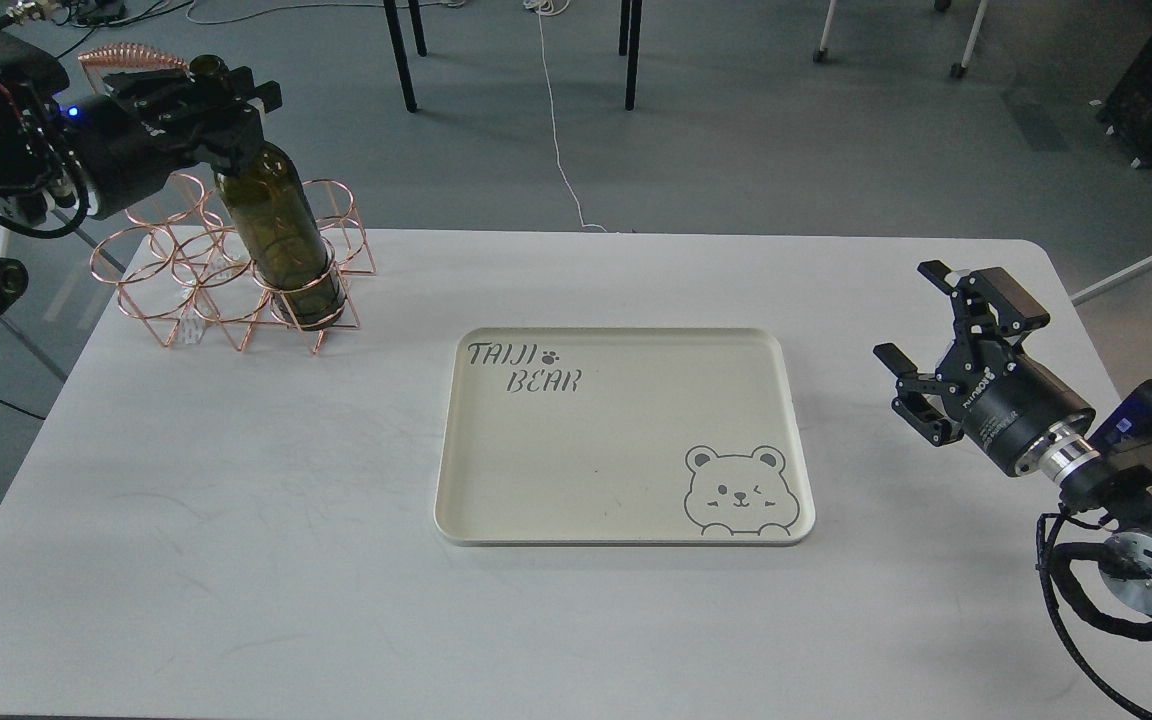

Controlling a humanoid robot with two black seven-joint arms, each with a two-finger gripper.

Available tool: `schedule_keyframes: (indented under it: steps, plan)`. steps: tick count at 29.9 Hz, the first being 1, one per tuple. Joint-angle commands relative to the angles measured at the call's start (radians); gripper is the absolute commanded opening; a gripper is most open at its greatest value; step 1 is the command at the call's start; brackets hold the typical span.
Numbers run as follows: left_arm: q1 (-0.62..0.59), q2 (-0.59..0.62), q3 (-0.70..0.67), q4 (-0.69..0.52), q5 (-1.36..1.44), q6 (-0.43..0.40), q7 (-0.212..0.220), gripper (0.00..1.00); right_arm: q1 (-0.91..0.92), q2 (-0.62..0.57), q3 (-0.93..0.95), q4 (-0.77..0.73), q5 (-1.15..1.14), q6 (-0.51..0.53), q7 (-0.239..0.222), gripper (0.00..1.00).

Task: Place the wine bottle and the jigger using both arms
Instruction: 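Lower the bottle into a slot of the copper rack, then open the left gripper and pull it back from the bottle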

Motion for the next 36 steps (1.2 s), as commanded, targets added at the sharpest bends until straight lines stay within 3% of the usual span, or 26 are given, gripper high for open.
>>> schedule_keyframes:
  steps: [1,6,11,14,21,24,27,36]
  plan:
    - [0.008,-0.002,0.0,0.003,0.001,0.0,-0.001,0.18,0.0,0.0,-0.001,0.0,0.0,0.0,0.0,0.99]
    - [0.017,-0.005,0.002,0.006,0.002,0.0,-0.001,0.2,-0.002,0.0,-0.002,0.0,0.0,-0.005,0.0,0.99]
    - [0.017,-0.014,0.003,0.006,0.003,0.0,-0.001,0.35,-0.003,0.0,0.0,0.0,0.0,-0.005,0.0,0.99]
    - [0.017,-0.014,0.003,0.006,0.003,0.0,-0.001,0.38,-0.003,0.0,0.0,0.0,0.0,-0.005,0.0,0.99]
    - [0.017,-0.014,0.002,0.006,0.003,0.0,-0.001,0.62,-0.003,0.0,0.0,0.0,0.0,-0.005,0.0,0.99]
    - [0.016,-0.014,0.002,0.006,0.002,0.004,-0.001,0.84,-0.003,0.002,0.0,0.0,0.0,-0.005,0.0,0.99]
    - [0.017,-0.016,0.003,0.004,0.002,0.004,-0.001,0.98,-0.003,0.0,0.0,0.0,0.0,-0.005,0.0,0.99]
    - [0.037,0.032,0.002,-0.017,0.006,0.005,-0.001,0.98,-0.003,0.0,0.0,0.002,0.0,-0.005,0.0,0.99]
